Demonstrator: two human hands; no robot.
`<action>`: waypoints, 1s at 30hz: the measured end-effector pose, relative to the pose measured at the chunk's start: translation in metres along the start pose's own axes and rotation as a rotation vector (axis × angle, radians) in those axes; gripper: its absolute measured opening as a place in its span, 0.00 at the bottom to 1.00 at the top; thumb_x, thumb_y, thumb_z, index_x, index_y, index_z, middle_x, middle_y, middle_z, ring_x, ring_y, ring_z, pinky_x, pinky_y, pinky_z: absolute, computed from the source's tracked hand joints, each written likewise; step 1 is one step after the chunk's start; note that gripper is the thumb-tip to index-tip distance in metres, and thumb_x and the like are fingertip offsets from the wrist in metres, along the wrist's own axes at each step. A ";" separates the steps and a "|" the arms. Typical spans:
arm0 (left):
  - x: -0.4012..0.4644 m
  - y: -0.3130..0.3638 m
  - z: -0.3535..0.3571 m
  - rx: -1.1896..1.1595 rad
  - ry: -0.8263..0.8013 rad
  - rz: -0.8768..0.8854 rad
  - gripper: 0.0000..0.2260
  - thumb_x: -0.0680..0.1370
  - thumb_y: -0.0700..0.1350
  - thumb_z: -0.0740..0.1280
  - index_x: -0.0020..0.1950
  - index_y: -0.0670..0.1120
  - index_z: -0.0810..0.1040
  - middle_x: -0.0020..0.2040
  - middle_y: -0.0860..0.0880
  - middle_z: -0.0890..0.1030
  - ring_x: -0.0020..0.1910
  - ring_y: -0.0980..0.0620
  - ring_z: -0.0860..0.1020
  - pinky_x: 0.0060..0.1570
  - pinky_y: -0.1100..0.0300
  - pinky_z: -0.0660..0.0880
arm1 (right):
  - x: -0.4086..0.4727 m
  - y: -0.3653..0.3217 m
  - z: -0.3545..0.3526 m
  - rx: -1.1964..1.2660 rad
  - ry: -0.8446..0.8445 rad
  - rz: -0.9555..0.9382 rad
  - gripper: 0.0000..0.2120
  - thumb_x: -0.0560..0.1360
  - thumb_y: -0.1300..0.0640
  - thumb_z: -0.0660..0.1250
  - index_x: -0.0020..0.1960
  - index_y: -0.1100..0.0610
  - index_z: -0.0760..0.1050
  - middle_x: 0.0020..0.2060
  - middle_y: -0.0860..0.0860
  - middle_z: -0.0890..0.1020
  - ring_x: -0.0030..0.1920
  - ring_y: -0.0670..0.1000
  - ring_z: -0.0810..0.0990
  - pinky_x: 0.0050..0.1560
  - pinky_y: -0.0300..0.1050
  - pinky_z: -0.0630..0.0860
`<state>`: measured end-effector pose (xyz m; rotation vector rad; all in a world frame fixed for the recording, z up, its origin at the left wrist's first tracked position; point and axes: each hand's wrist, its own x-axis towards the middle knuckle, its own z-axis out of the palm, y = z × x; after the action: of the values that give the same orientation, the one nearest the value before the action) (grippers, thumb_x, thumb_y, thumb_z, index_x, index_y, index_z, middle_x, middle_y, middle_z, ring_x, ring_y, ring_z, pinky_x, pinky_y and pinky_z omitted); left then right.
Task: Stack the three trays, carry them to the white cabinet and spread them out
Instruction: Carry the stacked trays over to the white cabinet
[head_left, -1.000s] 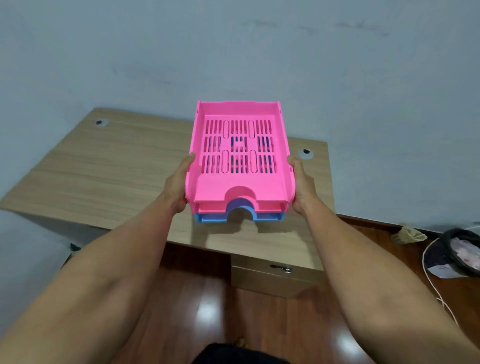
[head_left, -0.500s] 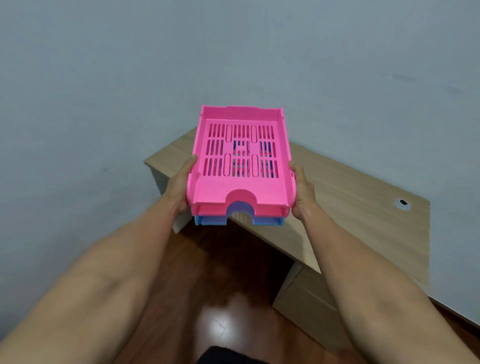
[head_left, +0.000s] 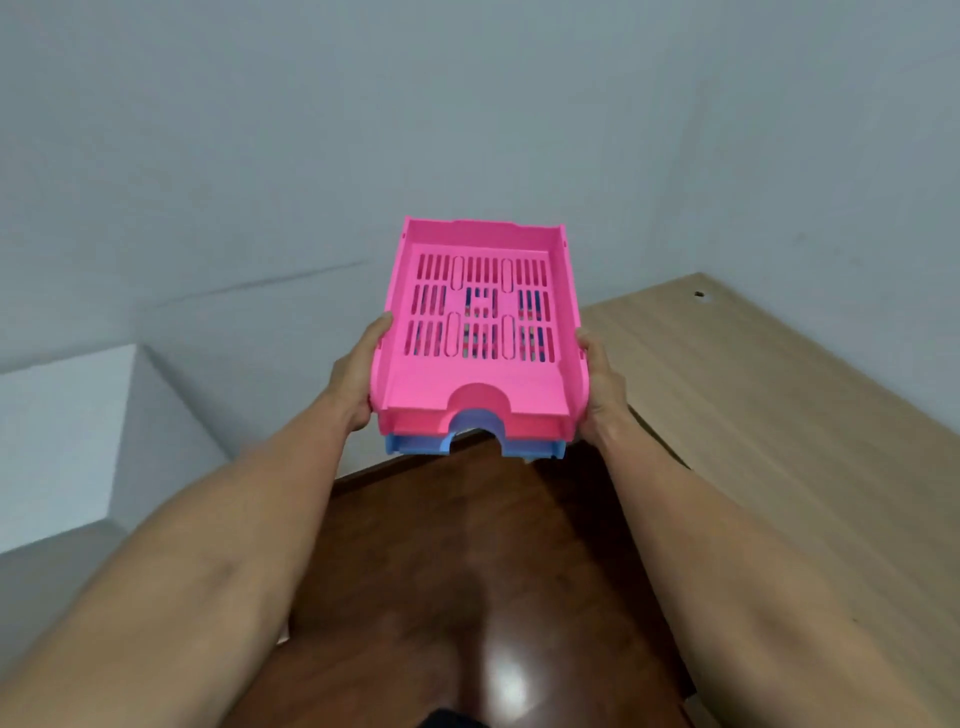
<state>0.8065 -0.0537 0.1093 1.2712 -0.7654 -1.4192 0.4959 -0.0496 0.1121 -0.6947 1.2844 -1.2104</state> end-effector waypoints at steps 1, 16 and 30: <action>-0.007 0.005 -0.026 -0.004 0.034 0.007 0.41 0.57 0.70 0.81 0.64 0.49 0.85 0.60 0.41 0.87 0.62 0.38 0.84 0.67 0.36 0.76 | -0.004 0.006 0.025 -0.004 -0.028 0.011 0.29 0.61 0.33 0.77 0.48 0.56 0.85 0.49 0.55 0.88 0.50 0.58 0.87 0.57 0.61 0.82; -0.179 0.047 -0.325 -0.140 0.540 0.152 0.29 0.66 0.72 0.75 0.59 0.55 0.86 0.59 0.46 0.87 0.61 0.39 0.84 0.66 0.36 0.77 | -0.101 0.089 0.337 -0.189 -0.523 0.095 0.19 0.66 0.38 0.75 0.43 0.55 0.84 0.43 0.58 0.88 0.42 0.57 0.84 0.56 0.63 0.81; -0.332 0.031 -0.524 -0.320 0.975 0.236 0.38 0.65 0.70 0.78 0.68 0.50 0.82 0.68 0.40 0.82 0.63 0.39 0.83 0.69 0.37 0.75 | -0.209 0.189 0.569 -0.359 -0.961 0.239 0.22 0.64 0.37 0.75 0.47 0.55 0.85 0.43 0.54 0.87 0.43 0.56 0.84 0.57 0.59 0.81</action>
<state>1.2839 0.3436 0.1130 1.3543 -0.0095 -0.5586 1.1186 0.0718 0.1317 -1.1563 0.7199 -0.3281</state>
